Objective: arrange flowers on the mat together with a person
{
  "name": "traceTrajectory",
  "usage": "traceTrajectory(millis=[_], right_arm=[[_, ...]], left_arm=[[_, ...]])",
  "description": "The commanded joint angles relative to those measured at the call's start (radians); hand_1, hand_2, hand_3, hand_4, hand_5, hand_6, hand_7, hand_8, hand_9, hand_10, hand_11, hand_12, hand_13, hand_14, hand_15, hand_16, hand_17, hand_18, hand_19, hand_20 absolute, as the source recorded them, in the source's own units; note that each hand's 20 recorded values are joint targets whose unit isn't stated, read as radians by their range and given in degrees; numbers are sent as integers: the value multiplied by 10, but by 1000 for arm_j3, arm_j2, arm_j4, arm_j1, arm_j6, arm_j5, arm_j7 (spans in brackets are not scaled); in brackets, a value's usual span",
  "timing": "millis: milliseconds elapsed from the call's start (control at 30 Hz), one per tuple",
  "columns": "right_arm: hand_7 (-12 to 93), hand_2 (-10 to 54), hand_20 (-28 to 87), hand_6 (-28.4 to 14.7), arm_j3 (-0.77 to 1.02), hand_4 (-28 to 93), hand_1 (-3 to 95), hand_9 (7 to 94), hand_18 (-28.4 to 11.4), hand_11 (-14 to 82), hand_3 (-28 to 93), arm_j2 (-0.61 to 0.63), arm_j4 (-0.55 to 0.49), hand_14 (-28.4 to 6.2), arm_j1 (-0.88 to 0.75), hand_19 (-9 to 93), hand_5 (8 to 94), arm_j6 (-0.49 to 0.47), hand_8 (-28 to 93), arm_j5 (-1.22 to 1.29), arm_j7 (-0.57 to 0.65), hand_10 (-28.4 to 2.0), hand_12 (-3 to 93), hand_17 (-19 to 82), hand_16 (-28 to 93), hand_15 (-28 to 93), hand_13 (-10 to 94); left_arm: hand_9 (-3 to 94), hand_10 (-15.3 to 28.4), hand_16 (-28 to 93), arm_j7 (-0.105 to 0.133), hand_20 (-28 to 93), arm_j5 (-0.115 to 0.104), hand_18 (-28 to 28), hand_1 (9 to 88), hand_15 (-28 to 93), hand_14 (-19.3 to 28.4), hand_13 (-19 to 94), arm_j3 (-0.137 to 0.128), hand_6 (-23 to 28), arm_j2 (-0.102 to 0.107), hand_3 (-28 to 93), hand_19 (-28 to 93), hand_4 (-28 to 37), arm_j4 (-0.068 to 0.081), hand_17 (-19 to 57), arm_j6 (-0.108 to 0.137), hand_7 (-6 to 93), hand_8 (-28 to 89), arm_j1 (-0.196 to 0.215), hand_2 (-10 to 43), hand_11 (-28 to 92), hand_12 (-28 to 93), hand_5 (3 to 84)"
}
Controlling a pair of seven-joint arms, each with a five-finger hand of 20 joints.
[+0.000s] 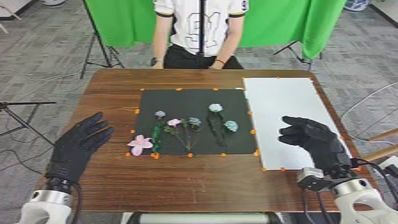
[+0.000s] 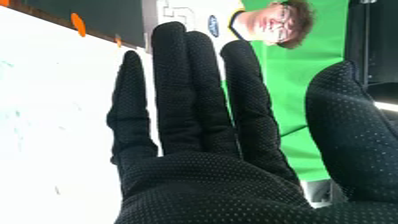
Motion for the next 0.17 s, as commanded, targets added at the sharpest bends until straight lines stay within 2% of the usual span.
traceTrajectory(millis=[33, 167], right_arm=[[232, 68, 315, -29, -2, -217, 176, 555, -211, 246, 888, -1, -1, -128, -2, 551, 530, 0, -120, 5, -6, -155, 261, 155, 218, 447, 478], [233, 68, 315, -29, 5, -217, 177, 556, -211, 247, 888, -10, -1, -129, -7, 551, 530, -11, -119, 2, 1, -155, 261, 155, 218, 448, 478]], left_arm=[[352, 136, 20, 6, 62, -9, 242, 229, 291, 161, 312, 6, 38, 6, 729, 474, -234, 2, -40, 11, 189, -87, 11, 9, 247, 166, 391], [352, 136, 20, 7, 62, -12, 242, 229, 291, 161, 312, 2, 39, -2, 729, 473, -233, -4, -40, 16, 189, -87, 27, 9, 245, 166, 392]])
